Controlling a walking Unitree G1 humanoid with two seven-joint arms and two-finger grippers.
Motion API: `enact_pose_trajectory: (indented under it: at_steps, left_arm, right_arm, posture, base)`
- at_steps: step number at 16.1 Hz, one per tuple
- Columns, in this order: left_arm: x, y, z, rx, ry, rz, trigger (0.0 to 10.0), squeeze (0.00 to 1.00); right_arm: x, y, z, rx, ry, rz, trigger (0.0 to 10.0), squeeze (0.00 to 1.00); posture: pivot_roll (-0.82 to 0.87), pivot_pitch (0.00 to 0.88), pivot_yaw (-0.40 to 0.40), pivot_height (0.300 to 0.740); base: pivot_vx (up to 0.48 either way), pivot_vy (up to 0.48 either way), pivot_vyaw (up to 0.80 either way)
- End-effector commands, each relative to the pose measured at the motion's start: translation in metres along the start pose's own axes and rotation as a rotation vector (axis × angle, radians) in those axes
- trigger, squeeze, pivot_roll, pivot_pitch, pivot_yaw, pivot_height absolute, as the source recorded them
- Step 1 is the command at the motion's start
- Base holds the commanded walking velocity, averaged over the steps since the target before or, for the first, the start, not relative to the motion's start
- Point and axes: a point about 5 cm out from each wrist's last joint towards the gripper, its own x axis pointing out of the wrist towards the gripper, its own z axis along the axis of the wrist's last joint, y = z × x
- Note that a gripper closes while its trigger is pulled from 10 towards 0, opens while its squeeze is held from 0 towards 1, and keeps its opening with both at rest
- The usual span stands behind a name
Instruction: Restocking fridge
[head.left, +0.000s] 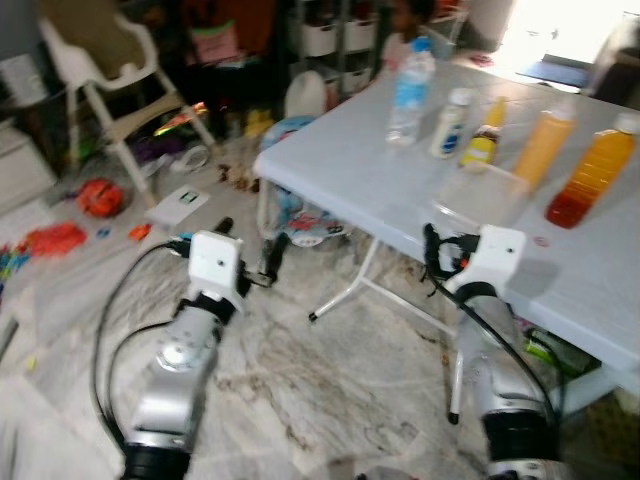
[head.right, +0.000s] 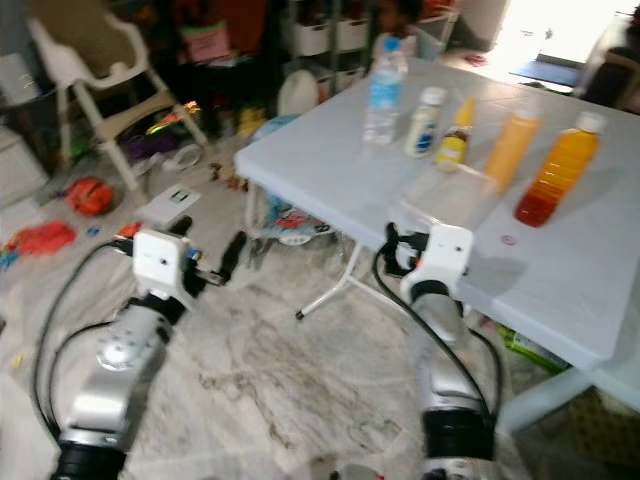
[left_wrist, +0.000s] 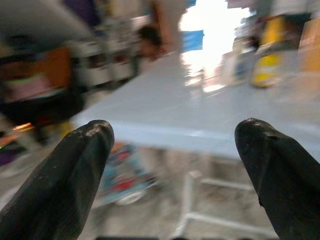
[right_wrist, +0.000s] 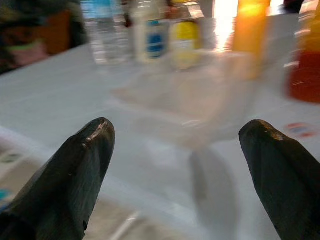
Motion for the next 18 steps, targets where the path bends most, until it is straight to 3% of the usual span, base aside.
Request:
enact_pose_trajectory:
  at_steps: [1, 5, 13, 18]
  left_arm:
    - [-0.0008, 0.0095, 0.0046, 0.031, -0.013, 0.021, 10.0, 0.0]
    - [-0.0007, 0.0096, 0.0047, 0.031, -0.014, 0.021, 10.0, 0.0]
    - [-0.0006, 0.0092, 0.0052, 0.03, -0.02, 0.019, 10.0, 0.0]
    - [-0.001, 0.0085, 0.0053, 0.031, -0.023, 0.016, 10.0, 0.0]
  right_arm:
    - [0.0016, 0.0101, 0.0083, 0.02, -0.035, 0.028, 10.0, 0.0]
    - [0.0011, 0.0121, 0.0101, 0.013, -0.049, 0.036, 10.0, 0.0]
    - [0.0023, 0.012, 0.0147, 0.01, -0.069, 0.028, 10.0, 0.0]
    - [0.0029, 0.0103, 0.0171, 0.007, -0.078, 0.008, 10.0, 0.0]
  posture:
    - [0.01, 0.0, -0.002, 0.74]
    - [0.01, 0.0, -0.002, 0.74]
    - [0.01, 0.0, -0.004, 0.74]
    - [0.01, 0.0, -0.004, 0.74]
  base:
    - [0.435, 0.0, -0.8]
    - [0.436, 0.0, -0.63]
    - [0.402, 0.0, 0.0]
    - [0.056, 0.0, 0.0]
